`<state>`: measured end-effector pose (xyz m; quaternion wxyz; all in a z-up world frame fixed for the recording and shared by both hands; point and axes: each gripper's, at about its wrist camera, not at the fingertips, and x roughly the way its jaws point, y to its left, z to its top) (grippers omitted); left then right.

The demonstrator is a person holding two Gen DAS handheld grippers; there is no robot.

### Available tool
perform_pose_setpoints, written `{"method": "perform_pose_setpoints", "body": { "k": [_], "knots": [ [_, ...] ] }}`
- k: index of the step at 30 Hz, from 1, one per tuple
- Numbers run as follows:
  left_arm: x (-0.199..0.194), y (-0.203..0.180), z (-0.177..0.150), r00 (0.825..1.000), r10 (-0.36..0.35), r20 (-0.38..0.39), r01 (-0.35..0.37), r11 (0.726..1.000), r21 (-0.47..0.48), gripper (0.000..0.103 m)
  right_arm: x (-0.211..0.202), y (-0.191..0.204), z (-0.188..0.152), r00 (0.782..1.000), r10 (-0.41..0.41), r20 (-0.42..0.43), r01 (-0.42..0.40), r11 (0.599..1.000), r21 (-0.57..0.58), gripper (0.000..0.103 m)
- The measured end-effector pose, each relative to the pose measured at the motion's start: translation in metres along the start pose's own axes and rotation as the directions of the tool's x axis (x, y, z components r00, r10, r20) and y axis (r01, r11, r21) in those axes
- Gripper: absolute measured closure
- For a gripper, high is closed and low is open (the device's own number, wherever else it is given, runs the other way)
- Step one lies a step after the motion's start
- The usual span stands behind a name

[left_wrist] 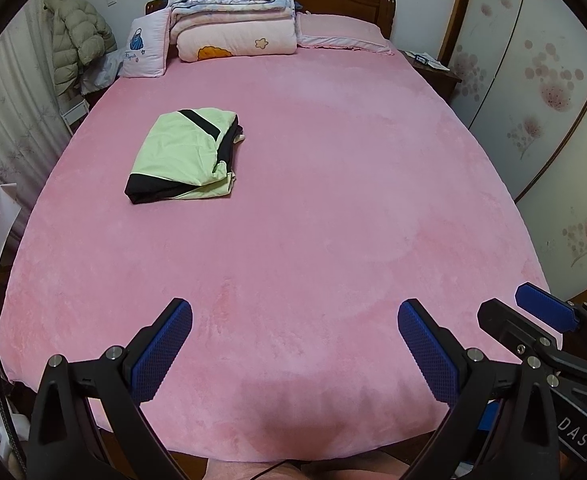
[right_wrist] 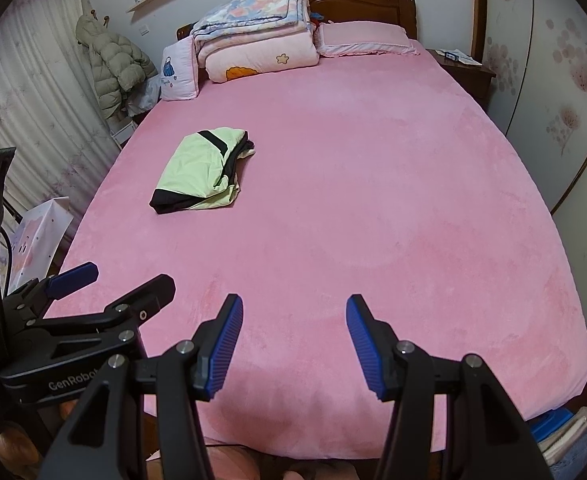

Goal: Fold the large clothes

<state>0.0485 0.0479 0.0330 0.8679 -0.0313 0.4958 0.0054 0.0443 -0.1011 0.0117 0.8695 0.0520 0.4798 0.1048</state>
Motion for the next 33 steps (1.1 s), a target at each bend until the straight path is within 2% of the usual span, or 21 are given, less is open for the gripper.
{"method": "perform_pose_setpoints", "body": {
  "k": [33],
  "knots": [
    [0.010, 0.001, -0.006, 0.999, 0.016, -0.048, -0.016, 1.000, 0.000, 0.001, 0.012, 0.005, -0.002, 1.000, -0.006, -0.020, 0.006, 1.000, -0.007, 0.049]
  ]
}}
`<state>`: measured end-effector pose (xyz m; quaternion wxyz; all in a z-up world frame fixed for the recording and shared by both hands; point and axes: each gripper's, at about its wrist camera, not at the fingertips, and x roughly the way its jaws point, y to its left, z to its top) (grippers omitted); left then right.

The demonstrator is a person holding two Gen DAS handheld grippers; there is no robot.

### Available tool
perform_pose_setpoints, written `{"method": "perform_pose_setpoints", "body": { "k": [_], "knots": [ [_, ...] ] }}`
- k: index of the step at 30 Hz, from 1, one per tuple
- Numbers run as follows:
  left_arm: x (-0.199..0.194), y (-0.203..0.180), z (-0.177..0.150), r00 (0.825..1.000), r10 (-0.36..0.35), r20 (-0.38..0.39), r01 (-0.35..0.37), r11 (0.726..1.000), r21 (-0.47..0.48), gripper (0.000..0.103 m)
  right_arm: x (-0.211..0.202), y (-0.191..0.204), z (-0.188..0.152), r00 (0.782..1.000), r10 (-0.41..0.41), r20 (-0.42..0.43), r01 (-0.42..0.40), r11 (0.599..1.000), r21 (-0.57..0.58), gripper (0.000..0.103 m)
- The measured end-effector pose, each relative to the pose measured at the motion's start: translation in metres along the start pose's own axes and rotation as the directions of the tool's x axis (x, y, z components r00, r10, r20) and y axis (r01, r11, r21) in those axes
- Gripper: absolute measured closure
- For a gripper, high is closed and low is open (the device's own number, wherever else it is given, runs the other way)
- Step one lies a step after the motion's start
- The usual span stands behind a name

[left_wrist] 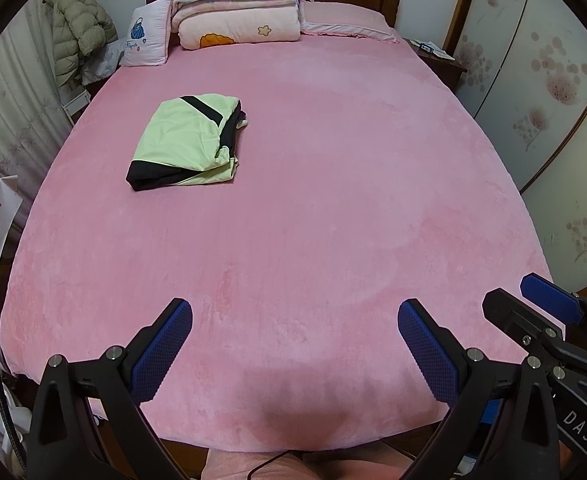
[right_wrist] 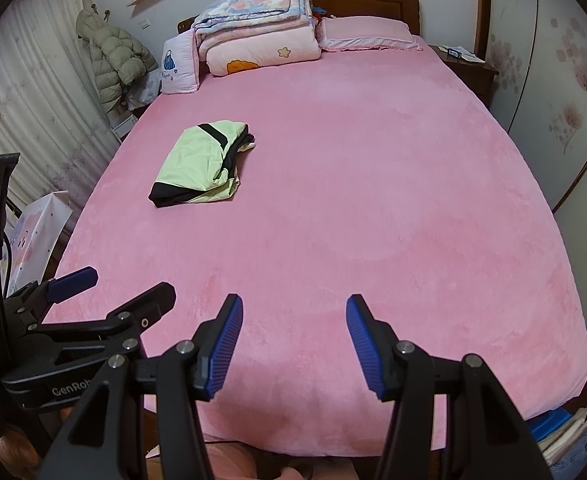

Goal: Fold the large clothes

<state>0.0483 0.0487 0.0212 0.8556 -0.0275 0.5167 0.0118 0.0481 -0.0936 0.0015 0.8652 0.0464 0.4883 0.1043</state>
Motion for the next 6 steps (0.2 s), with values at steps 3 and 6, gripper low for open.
{"method": "perform_pose_setpoints", "body": {
  "k": [3, 6],
  "knots": [
    [-0.0004, -0.0005, -0.0016, 1.000, 0.000, -0.002, 0.000, 1.000, 0.002, 0.001, -0.0004, 0.0006, -0.0007, 1.000, 0.003, -0.002, -0.003, 1.000, 0.002, 0.049],
    [-0.0008, -0.0009, -0.0027, 1.000, 0.001, -0.002, -0.001, 1.000, 0.004, 0.001, -0.0006, 0.0016, -0.0016, 1.000, 0.001, -0.001, -0.001, 1.000, 0.003, 0.049]
  ]
}}
